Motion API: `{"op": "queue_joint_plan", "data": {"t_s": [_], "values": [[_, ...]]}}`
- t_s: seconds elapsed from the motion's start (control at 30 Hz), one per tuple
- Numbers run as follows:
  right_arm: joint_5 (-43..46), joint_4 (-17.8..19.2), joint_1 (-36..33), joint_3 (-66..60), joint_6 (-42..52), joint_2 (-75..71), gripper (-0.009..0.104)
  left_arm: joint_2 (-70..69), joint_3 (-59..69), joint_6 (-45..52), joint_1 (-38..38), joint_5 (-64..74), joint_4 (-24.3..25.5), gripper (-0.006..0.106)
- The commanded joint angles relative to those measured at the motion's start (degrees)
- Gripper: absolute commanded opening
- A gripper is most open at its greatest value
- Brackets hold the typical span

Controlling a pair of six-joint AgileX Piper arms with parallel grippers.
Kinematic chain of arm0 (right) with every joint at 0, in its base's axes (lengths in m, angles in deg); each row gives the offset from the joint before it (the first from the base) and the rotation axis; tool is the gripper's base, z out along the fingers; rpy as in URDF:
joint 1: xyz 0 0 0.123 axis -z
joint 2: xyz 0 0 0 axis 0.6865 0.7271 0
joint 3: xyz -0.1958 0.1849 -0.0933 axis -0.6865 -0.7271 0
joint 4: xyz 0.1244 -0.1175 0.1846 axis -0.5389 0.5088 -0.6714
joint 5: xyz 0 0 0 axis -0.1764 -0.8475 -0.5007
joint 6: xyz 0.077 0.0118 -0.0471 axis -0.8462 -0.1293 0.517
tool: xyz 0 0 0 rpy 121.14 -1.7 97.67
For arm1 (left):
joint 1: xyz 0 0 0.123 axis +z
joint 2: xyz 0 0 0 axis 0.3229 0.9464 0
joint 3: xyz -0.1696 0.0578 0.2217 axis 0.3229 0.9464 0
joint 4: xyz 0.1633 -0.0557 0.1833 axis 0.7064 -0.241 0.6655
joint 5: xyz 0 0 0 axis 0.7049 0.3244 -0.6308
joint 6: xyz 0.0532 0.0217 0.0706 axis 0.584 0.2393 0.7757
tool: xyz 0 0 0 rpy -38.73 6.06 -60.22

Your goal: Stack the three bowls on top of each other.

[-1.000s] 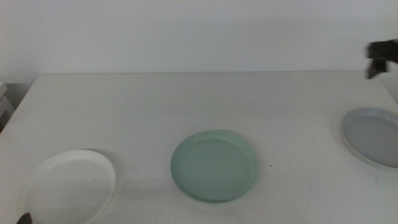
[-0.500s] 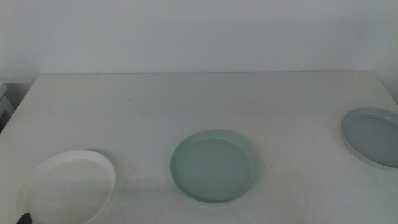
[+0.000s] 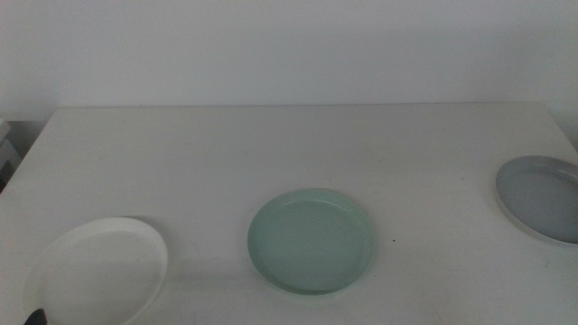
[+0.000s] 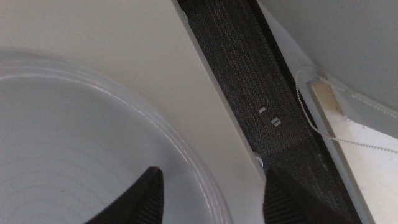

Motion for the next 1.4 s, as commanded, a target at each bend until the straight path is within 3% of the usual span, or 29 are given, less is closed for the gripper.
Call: {"op": "queue_joint_plan", "data": {"t_s": [0.0,0.17,0.27,0.4,0.67,1.03,1.37], "values": [[1.6,0.6,0.3,1.7,0.5,-2.8,0.036,-0.8,-0.3,-0.6,-0.1,-4.1,0.1,0.089],[1.5,0.4,0.3,1.7,2.1,-3.1,-0.001,-0.8,-0.3,-0.6,-0.1,-4.1,0.1,0.089],[1.4,-1.5,0.3,1.7,2.1,-5.1,-0.001,-0.8,-0.3,-0.6,-0.1,-4.1,0.1,0.089],[0.5,-7.5,-2.2,0.7,5.6,-9.8,-0.001,-0.8,-0.3,-0.6,-0.1,-4.1,0.1,0.089],[0.6,-16.2,-16.7,-4.7,10.1,-19.4,-0.001,-0.8,-0.3,-0.6,-0.1,-4.1,0.1,0.089],[1.4,-17.1,-37.7,-4.7,9.0,-19.3,-0.001,-0.8,-0.3,-0.6,-0.1,-4.1,0.1,0.089],[1.1,-17.2,-44.5,-4.7,8.8,-15.1,-0.001,-0.8,-0.3,-0.6,-0.1,-4.1,0.1,0.089]]}}
